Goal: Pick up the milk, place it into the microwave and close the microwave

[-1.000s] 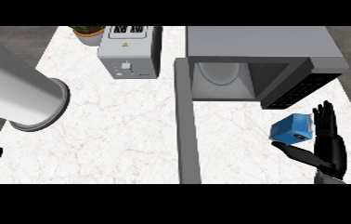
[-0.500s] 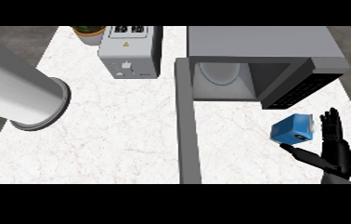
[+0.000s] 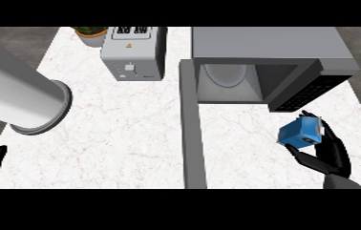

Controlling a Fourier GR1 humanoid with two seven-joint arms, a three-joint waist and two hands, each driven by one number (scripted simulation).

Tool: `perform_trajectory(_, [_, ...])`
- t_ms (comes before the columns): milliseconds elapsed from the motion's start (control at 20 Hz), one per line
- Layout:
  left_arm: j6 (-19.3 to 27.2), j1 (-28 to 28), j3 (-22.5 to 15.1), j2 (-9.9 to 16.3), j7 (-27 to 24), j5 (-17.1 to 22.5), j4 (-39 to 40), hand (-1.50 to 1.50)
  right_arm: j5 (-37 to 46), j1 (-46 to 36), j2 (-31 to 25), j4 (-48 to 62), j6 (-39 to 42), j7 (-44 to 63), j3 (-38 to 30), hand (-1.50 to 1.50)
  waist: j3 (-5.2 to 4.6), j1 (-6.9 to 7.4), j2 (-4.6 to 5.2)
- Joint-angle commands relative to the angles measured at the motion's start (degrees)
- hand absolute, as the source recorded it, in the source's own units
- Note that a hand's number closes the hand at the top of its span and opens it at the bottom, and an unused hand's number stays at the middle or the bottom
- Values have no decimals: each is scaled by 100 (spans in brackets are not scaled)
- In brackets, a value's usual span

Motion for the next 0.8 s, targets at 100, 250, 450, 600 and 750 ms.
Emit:
perform_trajectory(100, [-59,78,246,135,98,361,-70,-150,52,-112,-155,-203,-922,-742,-275,150,-5,19,-9])
perform_trajectory(250, [-27,237,-130,-36,-240,37,107,-150,35,-187,429,-563,-1586,-557,-176,150,-11,-12,-19])
perform_trajectory(450, [-7,-282,162,124,117,185,317,-150,-238,-39,379,-773,-915,-609,-102,150,-9,-37,-12])
perform_trajectory(600, [-186,-153,196,-34,-273,-59,482,-150,-249,29,605,-1429,-956,-187,160,150,-11,-44,-17])
perform_trajectory(750, [-178,88,177,-7,-27,162,92,-150,-15,359,810,-1673,-860,-505,503,150,-10,-32,-19])
